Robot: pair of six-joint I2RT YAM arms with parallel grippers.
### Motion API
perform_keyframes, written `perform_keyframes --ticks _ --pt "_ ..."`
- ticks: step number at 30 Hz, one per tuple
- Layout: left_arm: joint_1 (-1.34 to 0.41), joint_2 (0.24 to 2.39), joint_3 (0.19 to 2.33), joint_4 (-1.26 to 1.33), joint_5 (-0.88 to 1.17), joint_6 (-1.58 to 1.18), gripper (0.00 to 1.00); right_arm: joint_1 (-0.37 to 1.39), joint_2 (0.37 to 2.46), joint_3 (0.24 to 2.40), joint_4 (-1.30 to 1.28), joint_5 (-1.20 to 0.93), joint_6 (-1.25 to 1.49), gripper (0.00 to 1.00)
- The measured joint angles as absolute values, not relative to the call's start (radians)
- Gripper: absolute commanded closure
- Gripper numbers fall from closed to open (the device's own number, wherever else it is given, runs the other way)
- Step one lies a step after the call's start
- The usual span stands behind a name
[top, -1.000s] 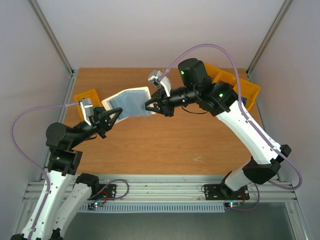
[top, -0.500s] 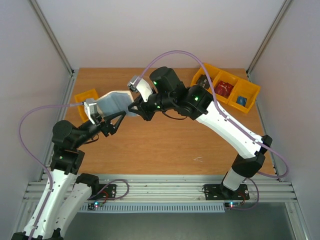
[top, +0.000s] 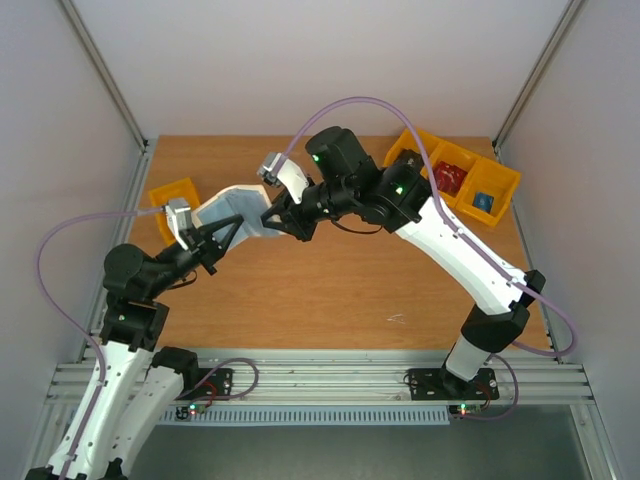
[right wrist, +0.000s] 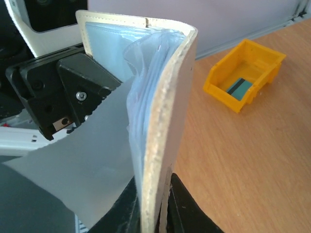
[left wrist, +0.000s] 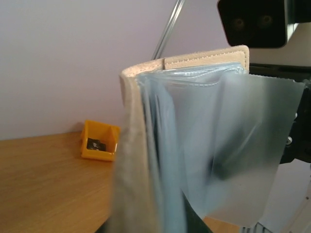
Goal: Take the credit cards out of the card holder
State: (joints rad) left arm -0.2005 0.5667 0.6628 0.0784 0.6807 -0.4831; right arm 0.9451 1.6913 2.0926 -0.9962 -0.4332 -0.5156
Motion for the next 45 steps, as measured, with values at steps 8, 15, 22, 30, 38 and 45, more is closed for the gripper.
perform_keyframes --ticks 8,15,22,30,38,45 --pt "-0.200 0.562 0.648 0.111 0.724 -0.510 1.00 0.915 1.652 2.081 -1.004 -0.547 -0.537 0.71" --pt "-0.200 0.562 0.646 0.151 0.760 -0.546 1.00 0.876 1.587 2.060 -1.002 -0.537 -0.542 0.74" --pt "-0.200 0.562 0.645 0.166 0.775 -0.551 1.00 0.874 1.583 2.060 -1.007 -0.505 -0.557 0.79" --pt "-0.200 0.562 0.645 0.171 0.782 -0.551 1.00 0.875 1.583 2.056 -1.008 -0.407 -0.558 0.86" --pt "-0.201 0.565 0.645 0.170 0.797 -0.550 1.00 0.896 1.601 2.051 -0.993 -0.356 -0.560 0.73" --pt "-0.201 0.569 0.645 0.177 0.801 -0.550 1.00 0.923 1.651 2.051 -0.952 -0.423 -0.559 0.64"
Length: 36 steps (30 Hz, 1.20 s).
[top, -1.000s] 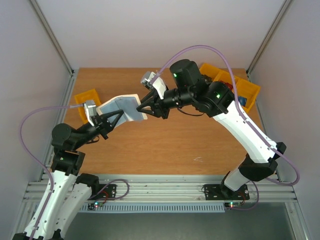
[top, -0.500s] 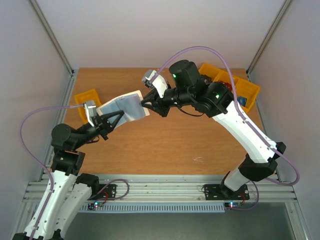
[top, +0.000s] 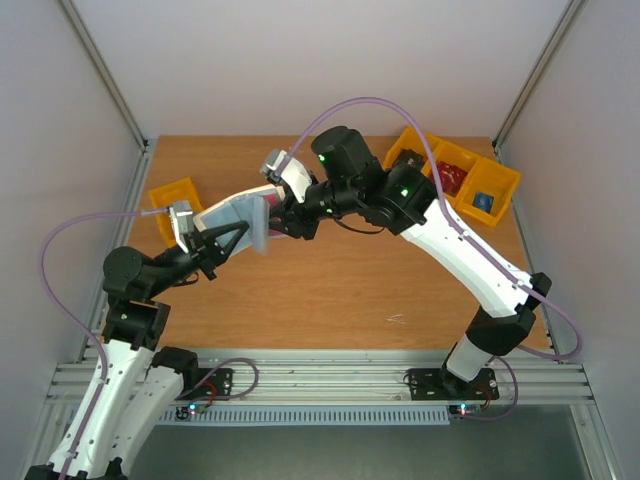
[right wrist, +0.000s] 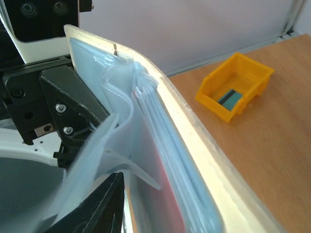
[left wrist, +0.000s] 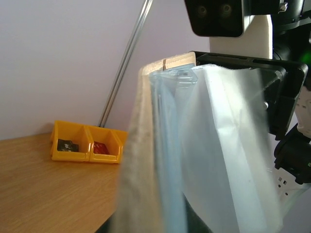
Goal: Take the credit cards out of the card holder
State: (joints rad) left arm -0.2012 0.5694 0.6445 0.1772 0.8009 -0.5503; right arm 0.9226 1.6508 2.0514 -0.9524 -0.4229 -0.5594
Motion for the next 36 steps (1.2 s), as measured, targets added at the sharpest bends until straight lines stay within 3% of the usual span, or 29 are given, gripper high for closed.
perform_keyframes --ticks 2,4,8,11,13,15,27,36 --pt "-0.201 0.569 0.645 0.177 0.801 -0.550 1.00 0.926 1.663 2.051 -0.945 -0.440 -0.558 0.65" --pt "-0.201 0.569 0.645 0.177 0.801 -0.550 0.96 0.927 1.671 2.051 -0.935 -0.459 -0.555 0.71" --pt "-0.201 0.569 0.645 0.176 0.794 -0.546 0.50 0.927 1.677 2.051 -0.911 -0.502 -0.528 0.90" --pt "-0.201 0.569 0.644 0.172 0.774 -0.541 0.29 0.927 1.687 2.061 -0.909 -0.505 -0.513 0.99" --pt "-0.201 0.569 0.643 0.163 0.751 -0.543 0.20 0.929 1.702 2.079 -0.918 -0.486 -0.505 0.99" --pt "-0.201 0.569 0.641 0.154 0.723 -0.541 0.02 0.937 1.726 2.107 -0.938 -0.451 -0.503 0.99" --pt "-0.201 0.569 0.639 0.128 0.638 -0.519 0.01 1.065 1.873 2.330 -1.161 0.062 -0.495 0.99" --pt "-0.201 0.569 0.635 0.069 0.588 -0.481 0.01 1.083 1.879 2.361 -1.199 0.114 -0.496 0.99"
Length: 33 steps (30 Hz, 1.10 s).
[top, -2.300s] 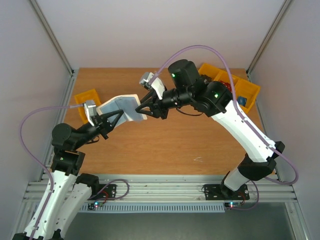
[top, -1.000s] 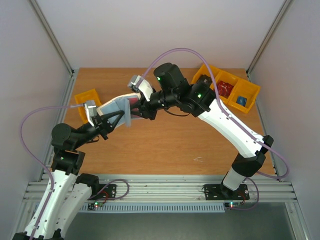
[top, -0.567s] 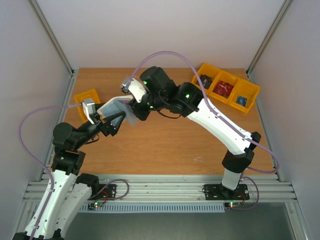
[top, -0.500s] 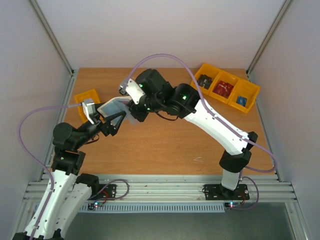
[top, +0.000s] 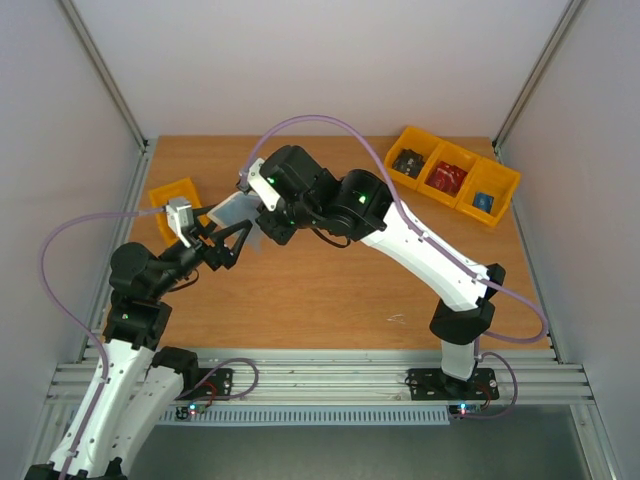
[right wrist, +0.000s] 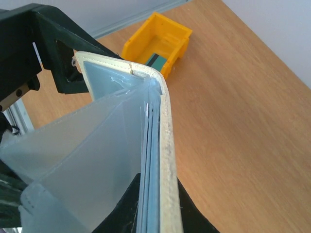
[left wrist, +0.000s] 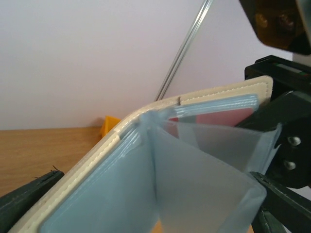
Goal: Take the credit cards out of the card holder
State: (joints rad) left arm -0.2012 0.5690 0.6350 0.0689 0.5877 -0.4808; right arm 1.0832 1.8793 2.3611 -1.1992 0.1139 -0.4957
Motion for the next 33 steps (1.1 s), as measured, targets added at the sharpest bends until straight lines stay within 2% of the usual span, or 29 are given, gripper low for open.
perform_keyframes --ticks 11,18,20,23,24,25,27,33 --pt "-0.201 0.569 0.626 0.119 0.694 -0.467 0.01 1.083 1.879 2.374 -1.200 0.031 -0.491 0.99" --pt "-0.200 0.569 0.626 0.131 0.685 -0.458 0.01 1.082 1.879 2.398 -1.207 -0.025 -0.472 0.99" --pt "-0.200 0.569 0.626 0.128 0.665 -0.451 0.12 1.082 1.879 2.400 -1.206 -0.037 -0.469 0.99" --pt "-0.200 0.566 0.626 0.099 0.612 -0.422 0.43 1.082 1.879 2.400 -1.206 -0.060 -0.467 0.99" --pt "-0.200 0.561 0.627 0.080 0.582 -0.394 0.49 1.081 1.879 2.400 -1.206 -0.056 -0.467 0.99" --pt "-0.200 0.555 0.627 0.064 0.551 -0.380 0.51 1.077 1.878 2.400 -1.205 -0.066 -0.467 0.99" --pt "-0.200 0.549 0.628 0.024 0.489 -0.340 0.49 1.075 1.877 2.400 -1.203 -0.076 -0.467 0.99" --pt "-0.201 0.530 0.630 -0.067 0.428 -0.266 0.33 1.039 1.847 2.376 -1.197 -0.097 -0.464 0.99"
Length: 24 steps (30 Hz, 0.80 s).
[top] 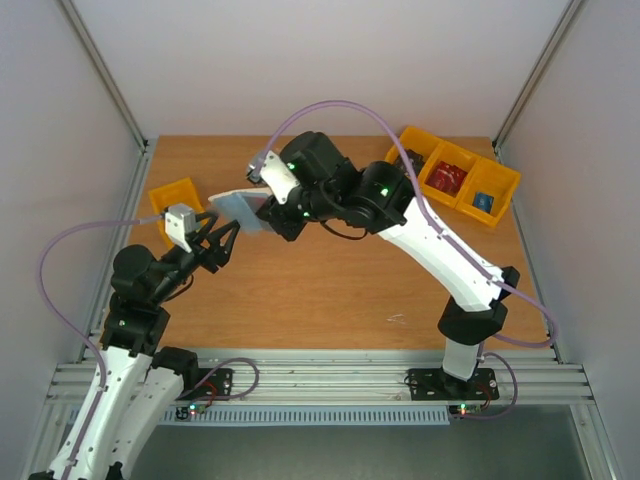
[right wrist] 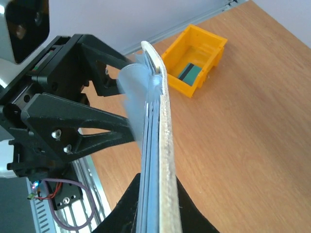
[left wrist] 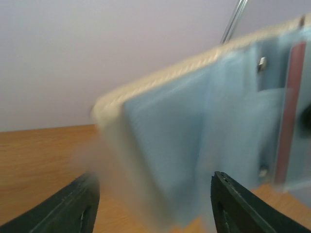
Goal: Take the credit cards out of the card holder
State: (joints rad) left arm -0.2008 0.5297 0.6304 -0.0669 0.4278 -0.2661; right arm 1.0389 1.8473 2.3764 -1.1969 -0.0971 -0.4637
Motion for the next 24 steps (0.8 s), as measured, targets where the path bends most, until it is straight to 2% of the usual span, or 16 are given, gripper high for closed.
perform_keyframes --ticks 7,9,11,15,24 --pt "-0.191 0.496 0.630 -0.154 0.477 -0.191 0.17 0.934 1.767 2.359 -1.201 -0.149 -0.445 0.99" --pt "-0.191 0.486 0.632 -0.172 0.516 -0.168 0.06 0.916 1.753 2.359 -1.208 -0.150 -0.444 0.99" --pt "-0.191 0.484 0.632 -0.176 0.573 -0.150 0.01 0.914 1.748 2.359 -1.218 -0.153 -0.444 0.99" --pt "-0.191 0.488 0.633 -0.139 0.691 -0.191 0.01 0.915 1.752 2.358 -1.224 -0.206 -0.446 0.99" --pt "-0.184 0.529 0.632 -0.033 0.664 -0.391 0.01 0.915 1.752 2.358 -1.230 -0.505 -0.521 0.99"
